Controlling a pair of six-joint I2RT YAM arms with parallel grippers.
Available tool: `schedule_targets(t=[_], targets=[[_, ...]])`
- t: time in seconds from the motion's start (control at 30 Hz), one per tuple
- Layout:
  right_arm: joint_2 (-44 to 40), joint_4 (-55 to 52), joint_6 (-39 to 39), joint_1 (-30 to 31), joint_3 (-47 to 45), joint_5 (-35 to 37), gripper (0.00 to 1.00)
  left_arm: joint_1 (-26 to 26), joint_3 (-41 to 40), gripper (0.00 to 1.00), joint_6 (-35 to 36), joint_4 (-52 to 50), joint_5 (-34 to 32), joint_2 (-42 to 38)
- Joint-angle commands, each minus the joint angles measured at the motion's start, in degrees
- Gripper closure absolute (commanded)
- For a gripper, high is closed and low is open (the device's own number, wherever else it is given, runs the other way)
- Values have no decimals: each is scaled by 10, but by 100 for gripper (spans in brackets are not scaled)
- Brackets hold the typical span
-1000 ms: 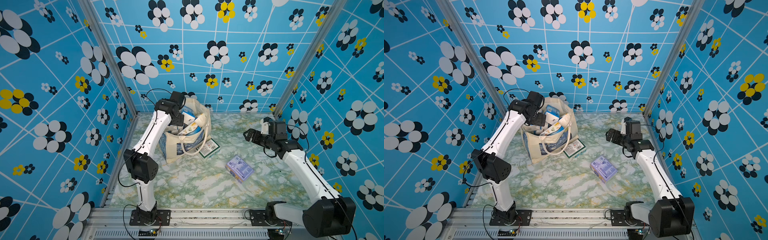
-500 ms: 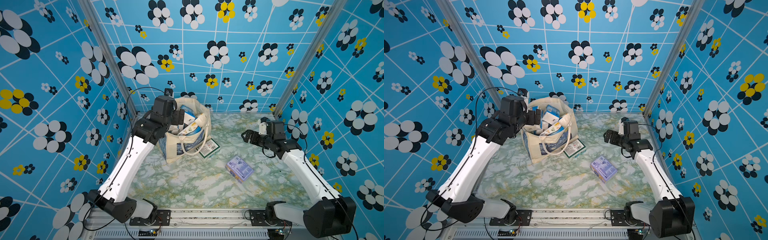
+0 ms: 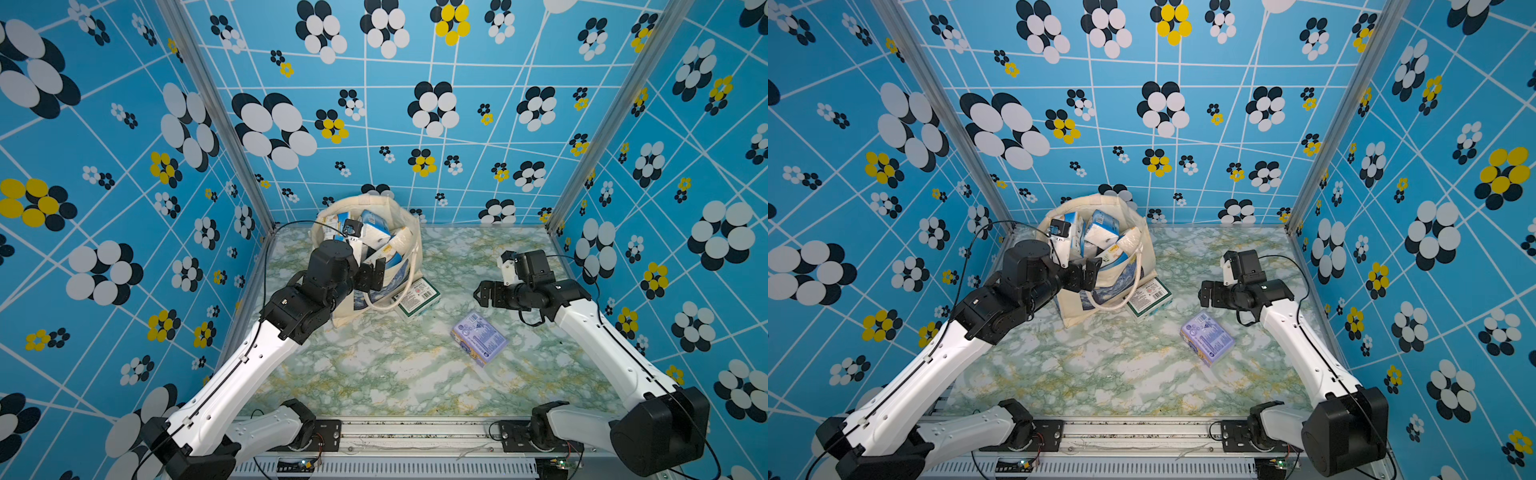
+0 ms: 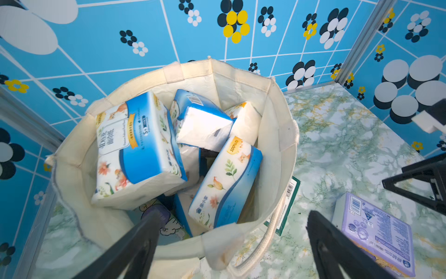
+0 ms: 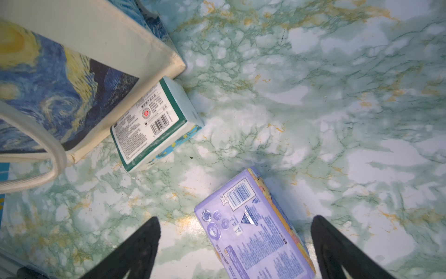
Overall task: Put tissues into the canvas bag
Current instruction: Pick up the pack of facial tissues from the center of the board.
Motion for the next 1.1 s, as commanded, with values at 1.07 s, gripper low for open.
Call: schedule_targets(t=[1.07], targets=[[-13, 115, 196, 105, -145, -51, 1, 168, -67, 1, -75, -27, 100, -108]])
